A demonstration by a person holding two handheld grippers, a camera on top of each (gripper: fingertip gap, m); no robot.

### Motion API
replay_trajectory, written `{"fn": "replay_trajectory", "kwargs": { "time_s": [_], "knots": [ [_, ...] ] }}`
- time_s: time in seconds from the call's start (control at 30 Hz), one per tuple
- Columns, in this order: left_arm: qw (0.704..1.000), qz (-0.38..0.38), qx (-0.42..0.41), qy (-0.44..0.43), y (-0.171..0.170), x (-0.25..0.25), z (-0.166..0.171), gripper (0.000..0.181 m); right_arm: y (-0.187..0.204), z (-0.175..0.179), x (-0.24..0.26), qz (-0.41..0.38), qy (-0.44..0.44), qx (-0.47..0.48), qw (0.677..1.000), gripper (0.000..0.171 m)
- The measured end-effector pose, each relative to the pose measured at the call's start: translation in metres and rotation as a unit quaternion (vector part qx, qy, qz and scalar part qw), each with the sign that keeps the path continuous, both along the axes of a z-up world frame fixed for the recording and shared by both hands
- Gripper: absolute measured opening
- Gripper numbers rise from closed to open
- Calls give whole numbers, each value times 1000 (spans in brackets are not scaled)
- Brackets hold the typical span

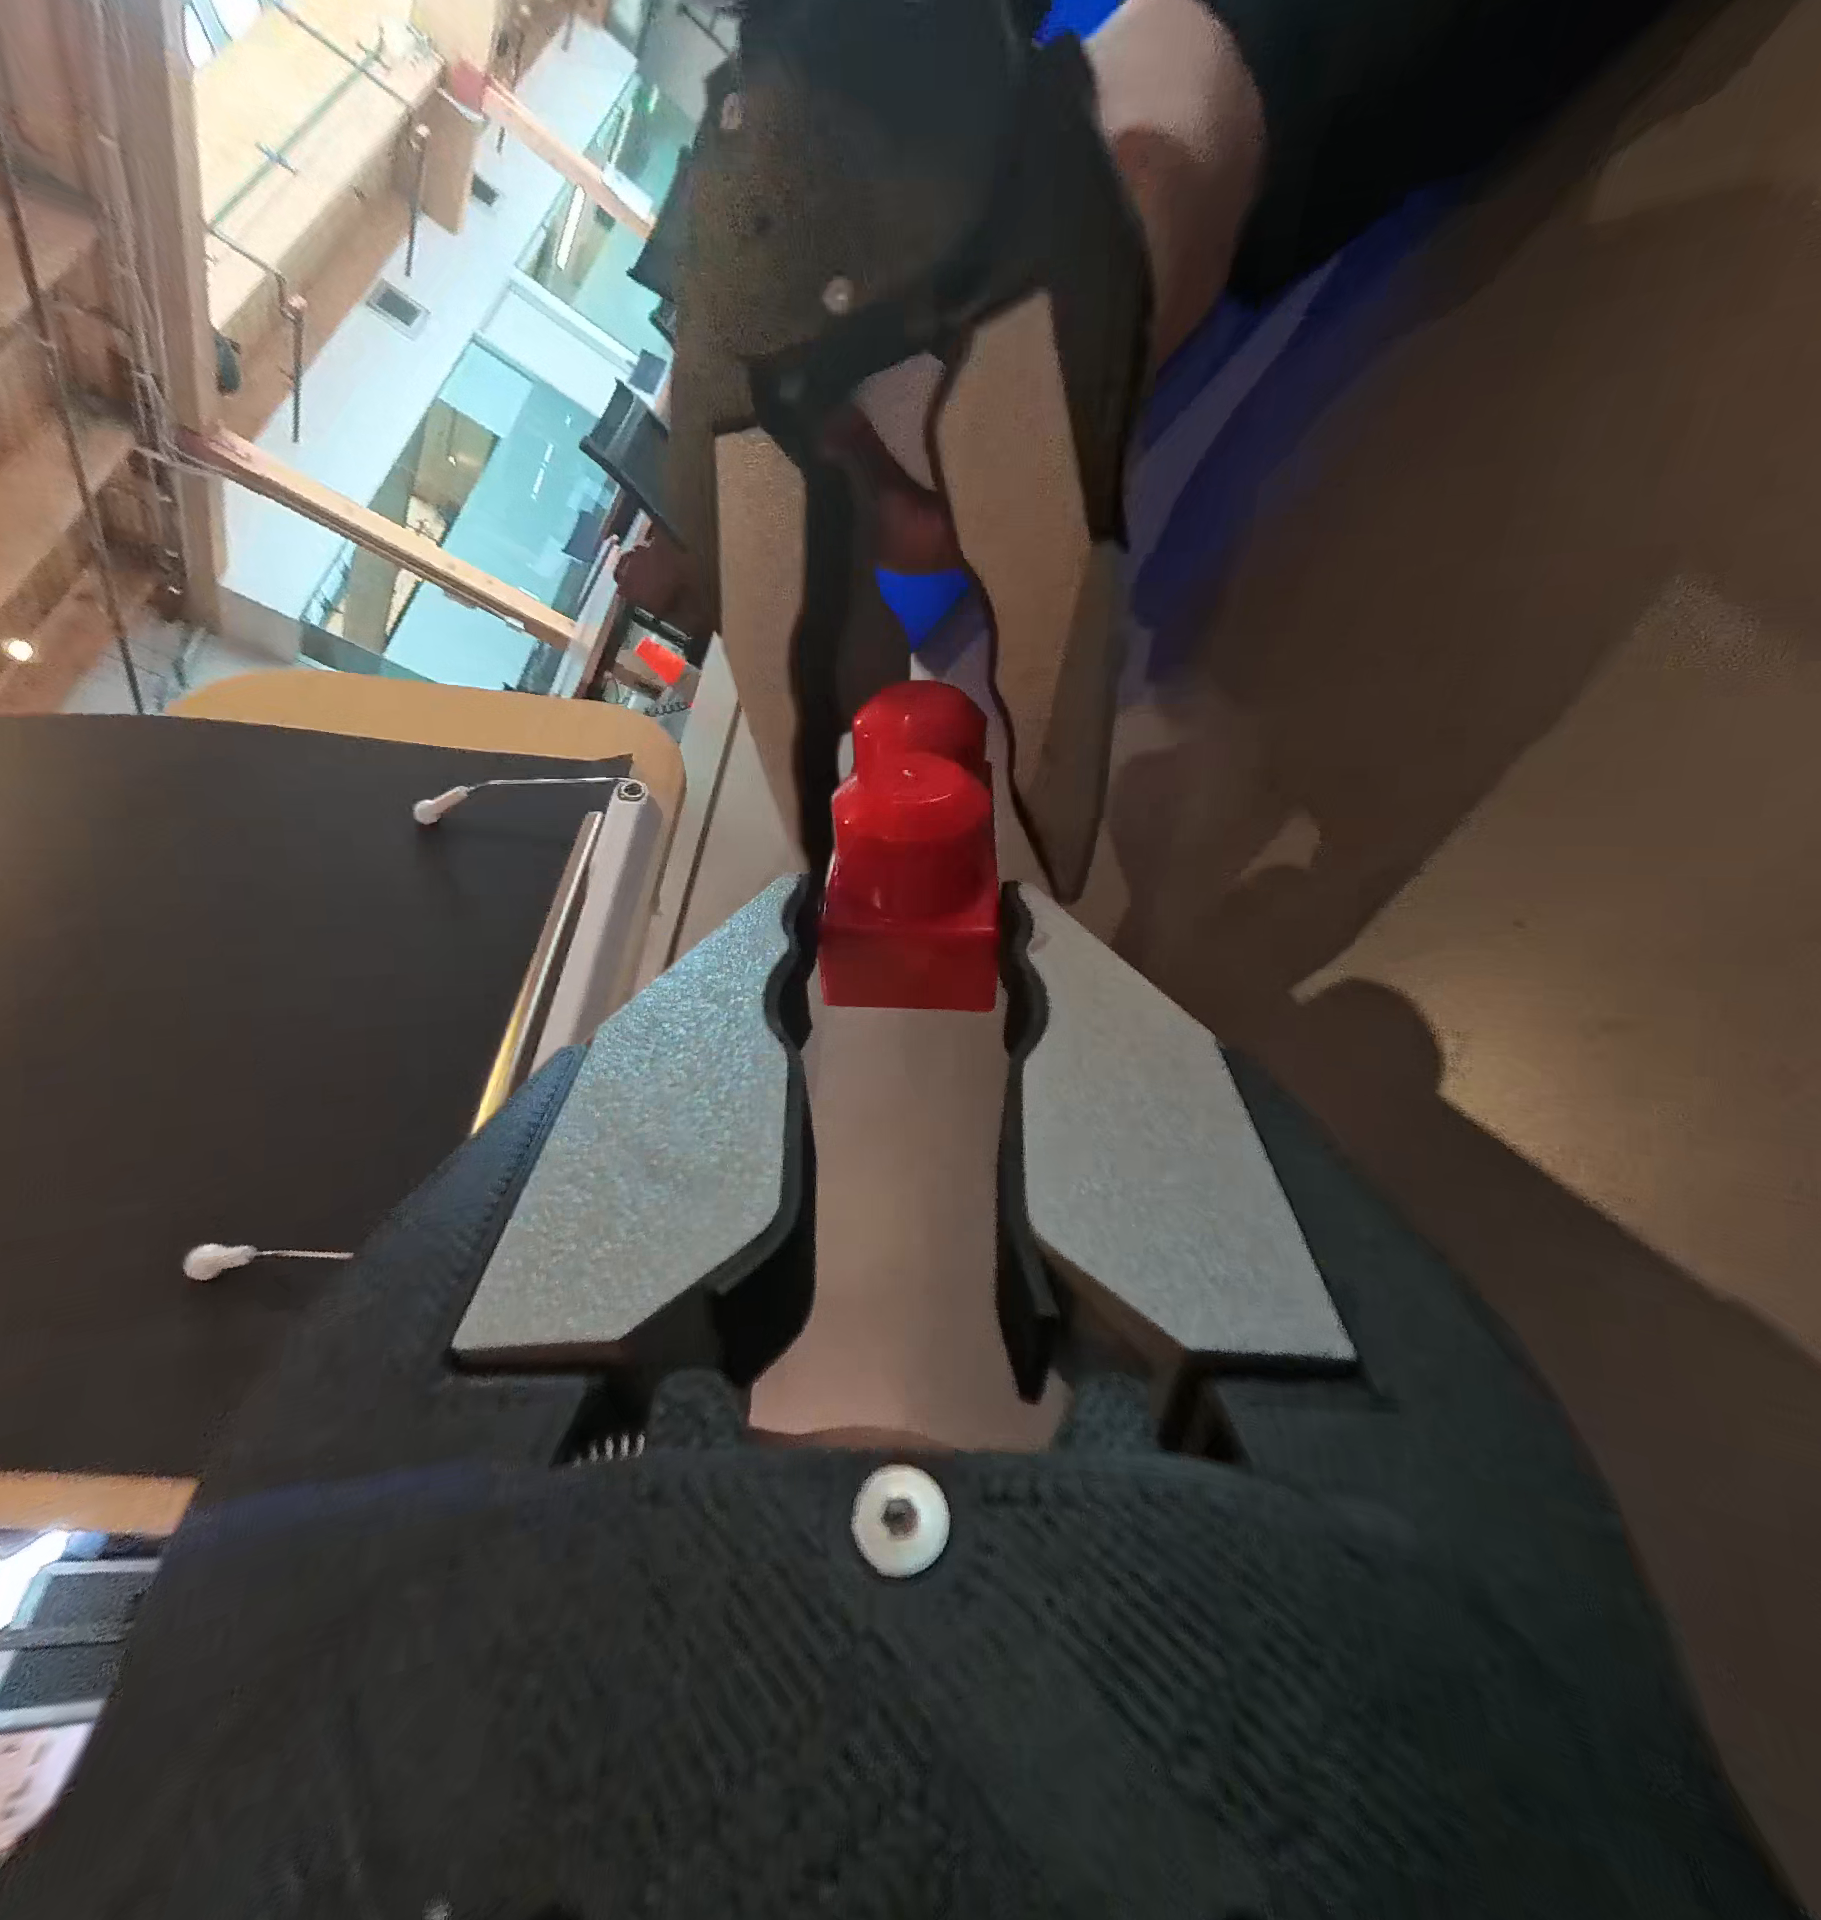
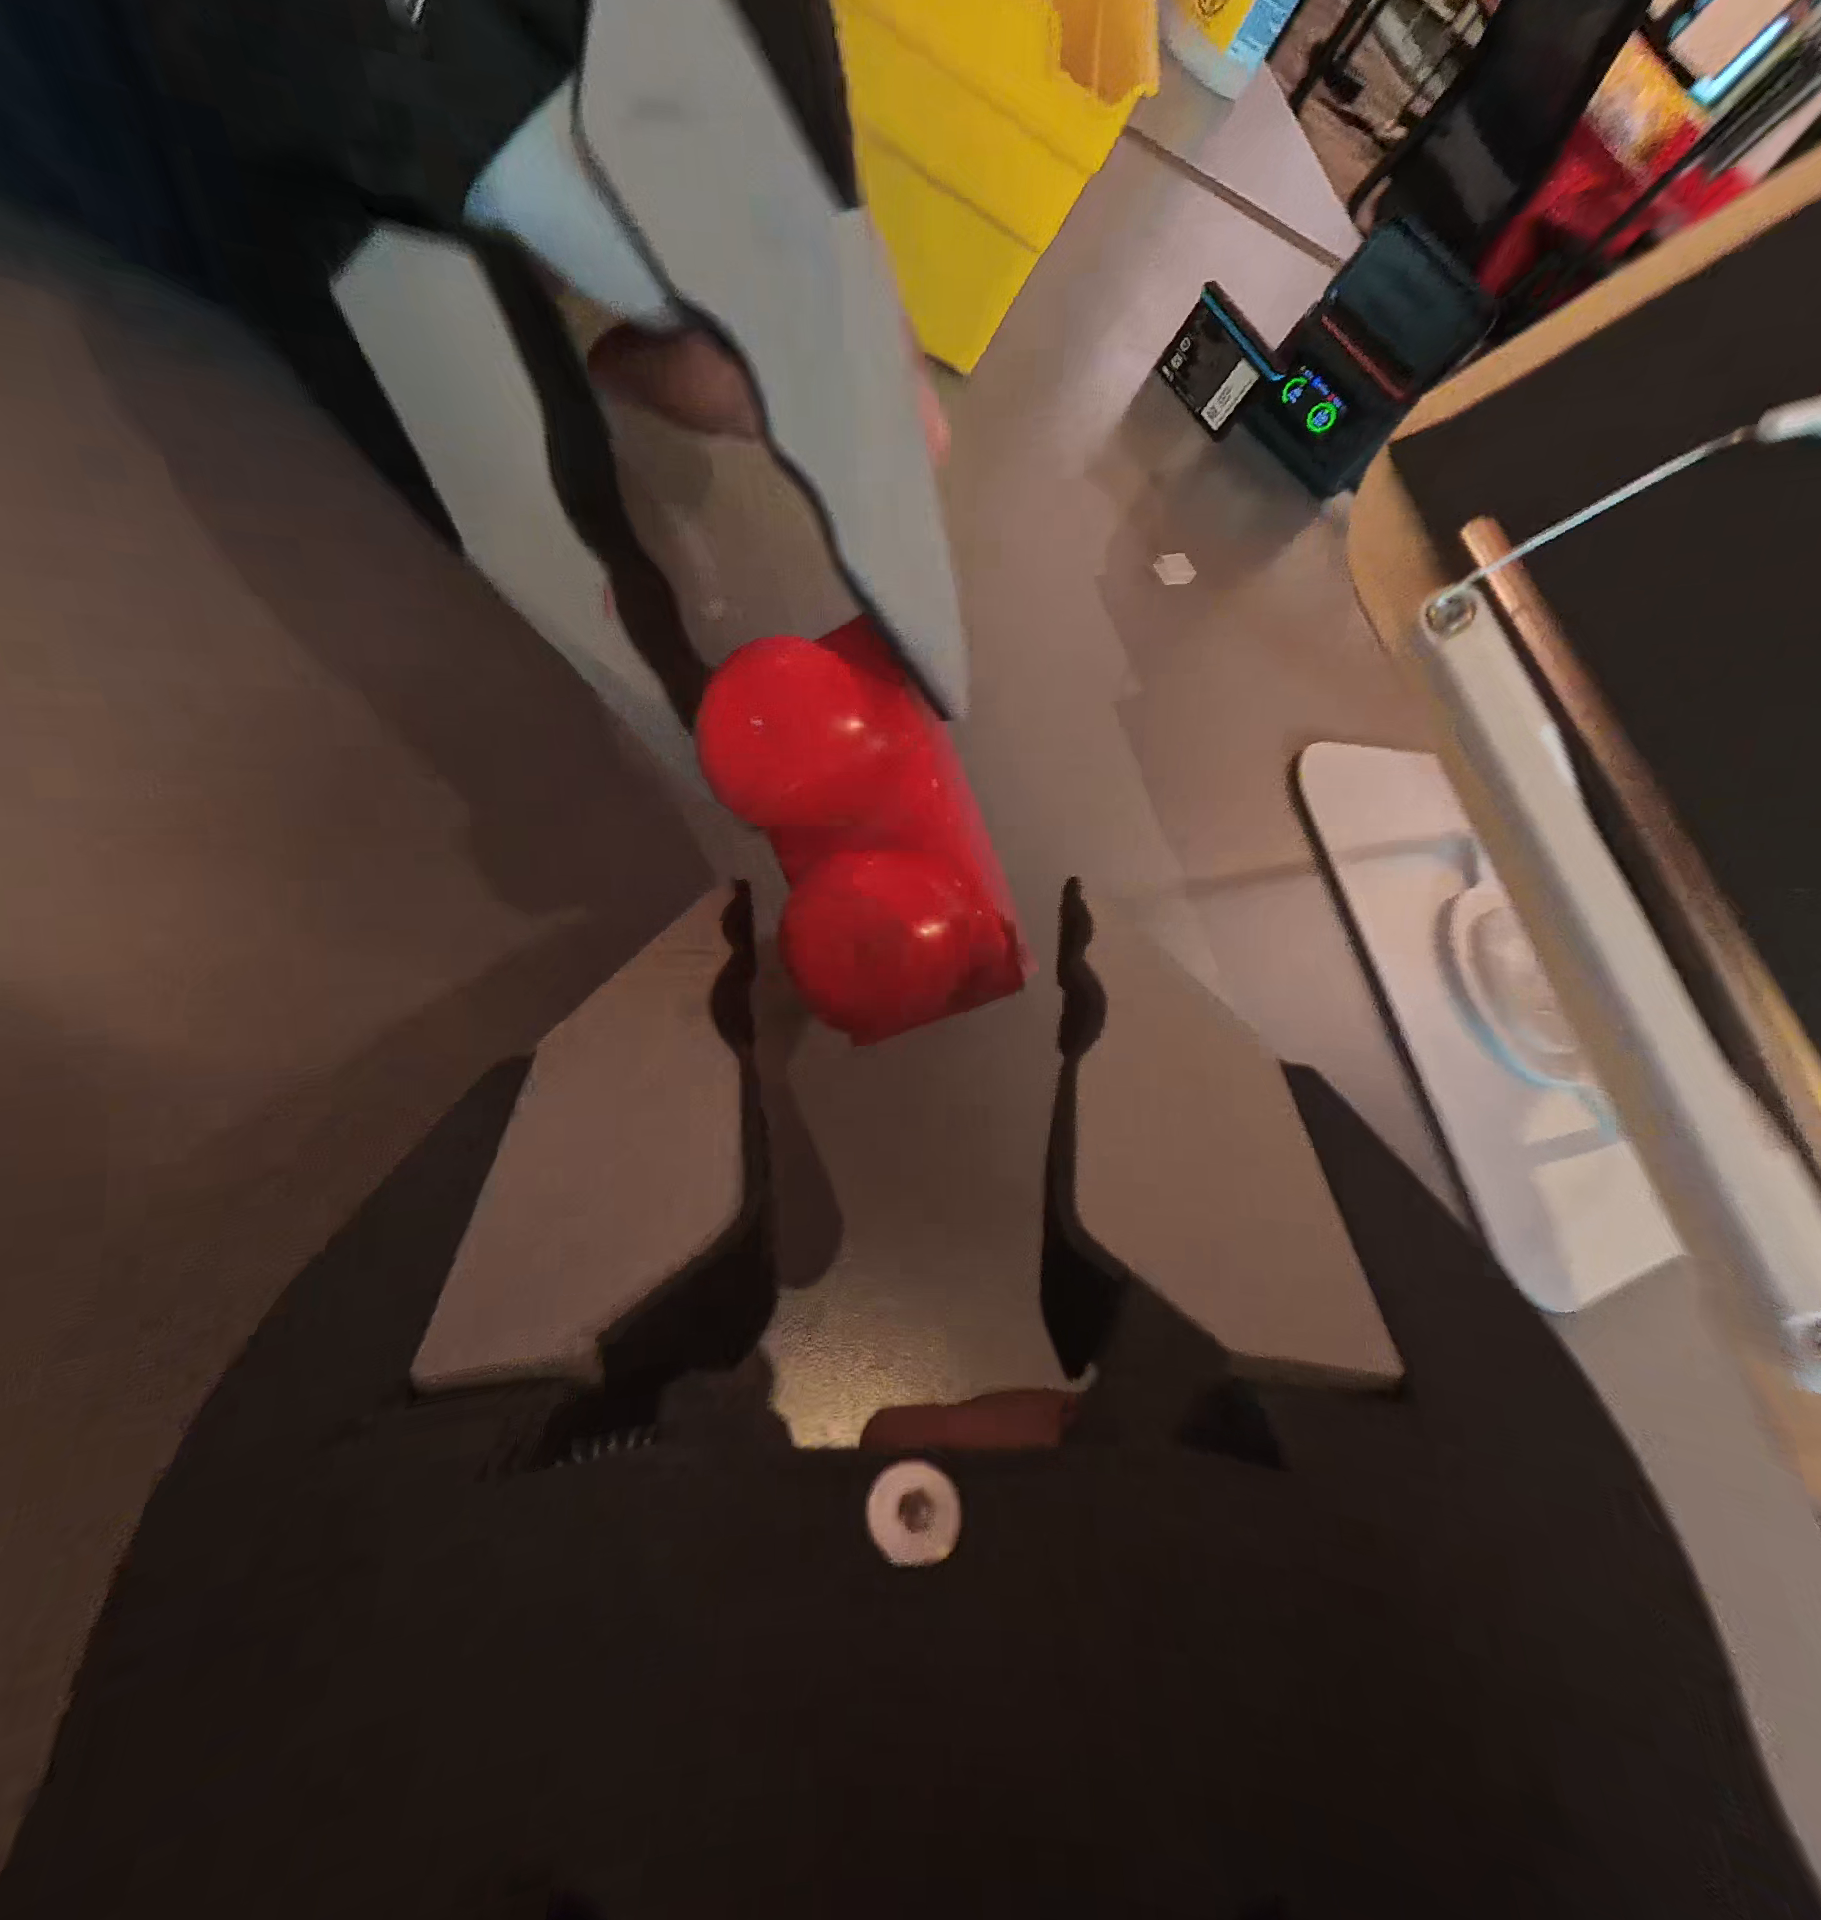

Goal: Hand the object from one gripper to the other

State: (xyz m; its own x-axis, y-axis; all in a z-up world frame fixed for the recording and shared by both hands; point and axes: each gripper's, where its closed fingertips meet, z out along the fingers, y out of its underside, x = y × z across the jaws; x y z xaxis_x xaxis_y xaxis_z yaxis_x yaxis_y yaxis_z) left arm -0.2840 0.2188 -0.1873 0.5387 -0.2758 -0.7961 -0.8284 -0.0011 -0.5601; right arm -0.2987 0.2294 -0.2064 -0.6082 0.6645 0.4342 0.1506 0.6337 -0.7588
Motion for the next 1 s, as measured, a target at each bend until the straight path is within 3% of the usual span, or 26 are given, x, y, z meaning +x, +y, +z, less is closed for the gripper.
{"fn": "replay_trajectory", "kwargs": {
  "time_s": [0.07, 0.17, 0.3, 0.4, 0.53, 0.63, 0.7, 0.8, 0.9, 1.0],
  "knots": [
    [1000, -8, -8, -23, -1, 4, 0, 33, -2, -3, -3, -9, 24, 46, 999, 42],
    [998, 8, -7, -55, 1, -1, 3, 33, 0, -2, -6, -26, 29, 56, 998, 40],
    [985, 64, 20, -161, 7, -27, 21, 29, 31, 13, -20, -126, 53, 26, 990, 38],
    [969, 141, 14, -205, 11, -63, 16, 24, 53, 25, -23, -189, 75, -11, 979, 38],
    [960, 192, -13, -205, 13, -86, -6, 25, 44, 76, 2, -211, 99, -135, 963, 38],
    [955, 211, -6, -209, 13, -94, -5, 25, 47, 131, 46, -225, 122, -153, 954, 38],
    [949, 215, -7, -229, 13, -95, -3, 25, 79, 153, 75, -273, 121, -134, 945, 38],
    [947, 229, -12, -225, 13, -99, -6, 25, 167, 152, 114, -388, 100, -109, 910, 39],
    [950, 230, -18, -209, 14, -96, -9, 25, 251, 103, 142, -488, 13, -115, 865, 39],
    [955, 223, -23, -195, 16, -91, -11, 25, 272, 62, 146, -509, -87, -137, 845, 53]
  ]
}}
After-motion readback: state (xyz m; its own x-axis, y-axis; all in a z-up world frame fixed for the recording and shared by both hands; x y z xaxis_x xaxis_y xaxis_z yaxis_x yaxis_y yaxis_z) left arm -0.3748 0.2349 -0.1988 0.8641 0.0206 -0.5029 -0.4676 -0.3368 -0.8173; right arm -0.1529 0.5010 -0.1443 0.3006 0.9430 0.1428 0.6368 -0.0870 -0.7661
